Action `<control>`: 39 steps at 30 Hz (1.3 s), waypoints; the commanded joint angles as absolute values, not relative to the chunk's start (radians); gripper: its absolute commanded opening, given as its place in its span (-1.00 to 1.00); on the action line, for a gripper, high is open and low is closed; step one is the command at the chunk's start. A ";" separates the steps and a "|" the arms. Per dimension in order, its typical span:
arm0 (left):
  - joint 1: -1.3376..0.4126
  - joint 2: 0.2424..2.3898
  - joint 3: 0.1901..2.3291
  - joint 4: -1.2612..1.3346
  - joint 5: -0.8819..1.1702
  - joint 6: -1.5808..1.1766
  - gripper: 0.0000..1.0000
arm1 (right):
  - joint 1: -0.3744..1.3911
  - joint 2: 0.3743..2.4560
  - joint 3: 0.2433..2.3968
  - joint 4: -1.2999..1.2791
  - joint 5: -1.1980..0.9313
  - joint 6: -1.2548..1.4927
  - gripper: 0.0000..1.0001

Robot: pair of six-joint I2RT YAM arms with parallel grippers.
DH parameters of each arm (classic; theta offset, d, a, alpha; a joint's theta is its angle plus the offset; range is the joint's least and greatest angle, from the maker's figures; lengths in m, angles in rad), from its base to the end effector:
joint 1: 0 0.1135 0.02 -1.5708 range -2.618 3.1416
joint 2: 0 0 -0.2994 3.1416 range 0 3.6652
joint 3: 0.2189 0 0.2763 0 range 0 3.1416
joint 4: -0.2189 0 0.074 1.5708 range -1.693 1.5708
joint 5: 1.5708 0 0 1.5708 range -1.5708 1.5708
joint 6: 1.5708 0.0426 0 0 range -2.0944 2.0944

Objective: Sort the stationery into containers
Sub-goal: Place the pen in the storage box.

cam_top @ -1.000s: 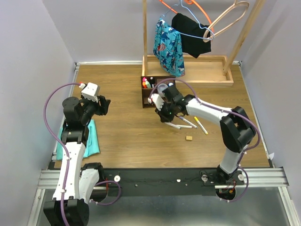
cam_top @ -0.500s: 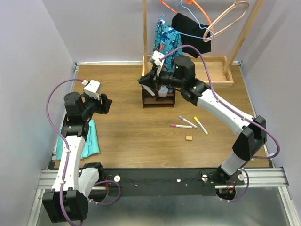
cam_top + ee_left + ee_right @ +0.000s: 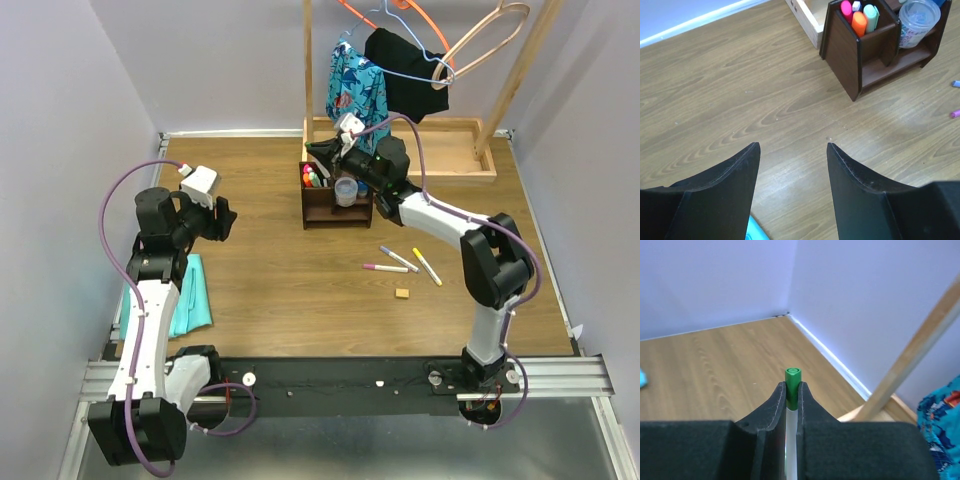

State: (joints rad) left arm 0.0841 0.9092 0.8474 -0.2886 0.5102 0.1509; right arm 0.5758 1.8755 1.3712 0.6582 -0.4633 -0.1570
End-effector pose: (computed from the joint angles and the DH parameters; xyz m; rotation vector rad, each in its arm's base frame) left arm 0.2144 -0.0028 0.3548 0.4006 1.8452 -0.3288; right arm 0.3970 0.2804 0.3385 -0.8707 1.1816 0.6698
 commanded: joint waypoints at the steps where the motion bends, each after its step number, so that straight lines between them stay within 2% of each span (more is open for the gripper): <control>1: 0.092 0.933 0.858 -0.314 0.512 0.173 0.29 | 0.555 1.947 1.381 0.831 -0.430 -0.144 -0.99; 18: 0.104 0.925 0.807 -0.313 0.500 0.189 0.29 | 0.540 2.040 1.258 0.933 -0.407 -0.061 -0.99; 24: 0.106 0.904 0.795 -0.308 0.505 0.186 0.29 | 0.538 2.023 1.247 0.896 -0.399 -0.072 -0.99; 27: 0.107 0.888 0.782 -0.301 0.508 0.183 0.29 | 0.538 2.003 1.241 0.841 -0.396 -0.106 -0.71; 28: 0.107 0.884 0.779 -0.296 0.509 0.175 0.29 | 0.538 1.987 1.239 0.821 -0.394 -0.127 -0.57; 29: 0.109 0.879 0.778 -0.293 0.512 0.173 0.29 | 0.538 1.973 1.236 0.802 -0.393 -0.135 -0.32; 32: 0.109 0.861 0.767 -0.276 0.518 0.161 0.29 | 0.538 1.908 1.227 0.721 -0.384 -0.161 -0.07; 39: 0.109 0.801 0.749 -0.247 0.529 0.135 0.29 | 0.540 1.685 1.198 0.423 -0.380 -0.230 0.06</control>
